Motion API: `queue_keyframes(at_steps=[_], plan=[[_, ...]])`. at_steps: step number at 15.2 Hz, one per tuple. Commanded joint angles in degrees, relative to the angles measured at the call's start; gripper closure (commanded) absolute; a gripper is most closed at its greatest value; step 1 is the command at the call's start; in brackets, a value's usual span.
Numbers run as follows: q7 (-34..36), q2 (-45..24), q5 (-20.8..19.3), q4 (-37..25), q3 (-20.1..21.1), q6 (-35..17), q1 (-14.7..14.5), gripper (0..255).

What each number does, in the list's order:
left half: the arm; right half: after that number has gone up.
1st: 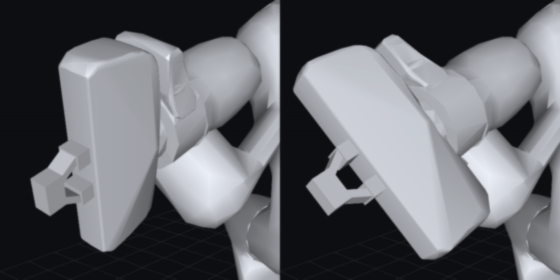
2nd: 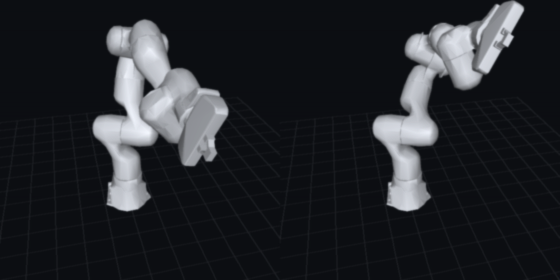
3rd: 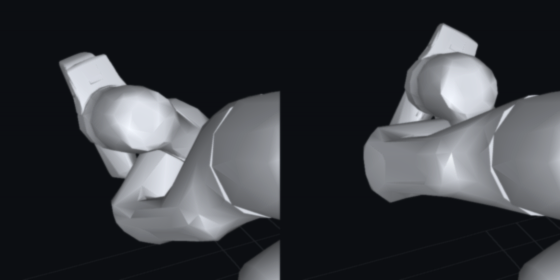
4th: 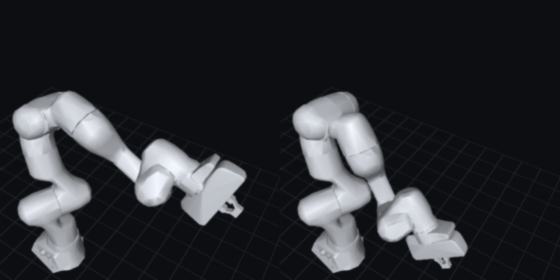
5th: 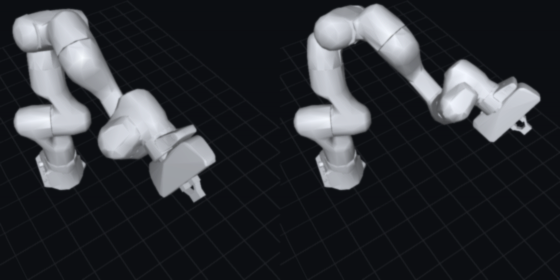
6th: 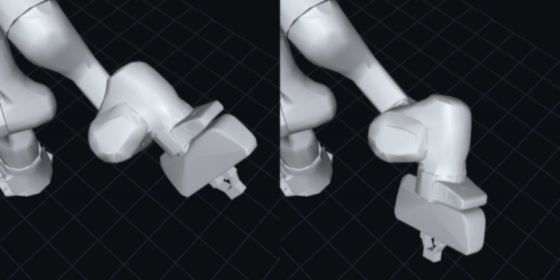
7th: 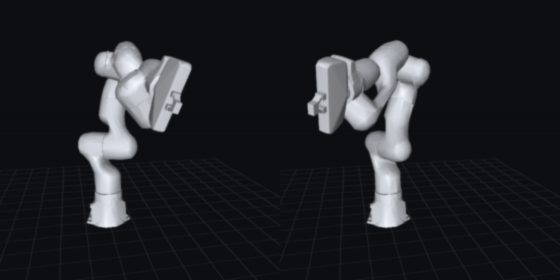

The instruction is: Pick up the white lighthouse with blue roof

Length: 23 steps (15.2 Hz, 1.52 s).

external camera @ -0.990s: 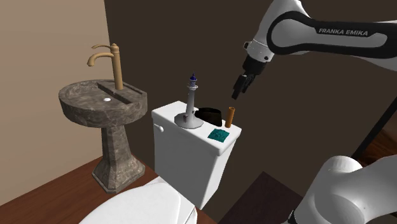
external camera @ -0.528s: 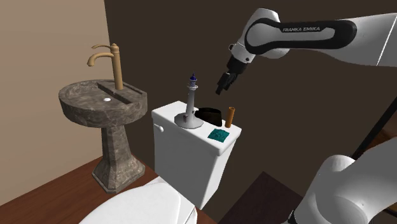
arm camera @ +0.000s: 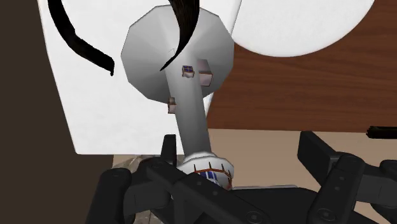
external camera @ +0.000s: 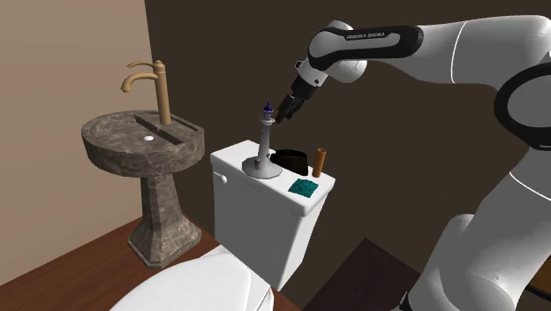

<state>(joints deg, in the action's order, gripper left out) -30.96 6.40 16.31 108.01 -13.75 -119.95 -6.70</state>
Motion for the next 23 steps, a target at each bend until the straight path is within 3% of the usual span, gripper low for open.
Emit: queue_keyframes(at_steps=[1, 4, 13, 14, 23], plan=[[-3.3, -4.25, 3.74, -4.05, -0.95, -0.1, -0.06, 0], [-6.93, -10.73, 8.89, -10.98, -1.37, 0.68, 0.4, 0], [-9.33, -11.03, 10.31, -5.75, -1.01, -4.48, 0.33, 0], [-9.44, -11.11, 10.36, -5.79, -1.04, -4.49, 0.37, 255], [-9.34, -11.04, 10.31, -5.75, -1.01, -4.48, 0.33, 255]])
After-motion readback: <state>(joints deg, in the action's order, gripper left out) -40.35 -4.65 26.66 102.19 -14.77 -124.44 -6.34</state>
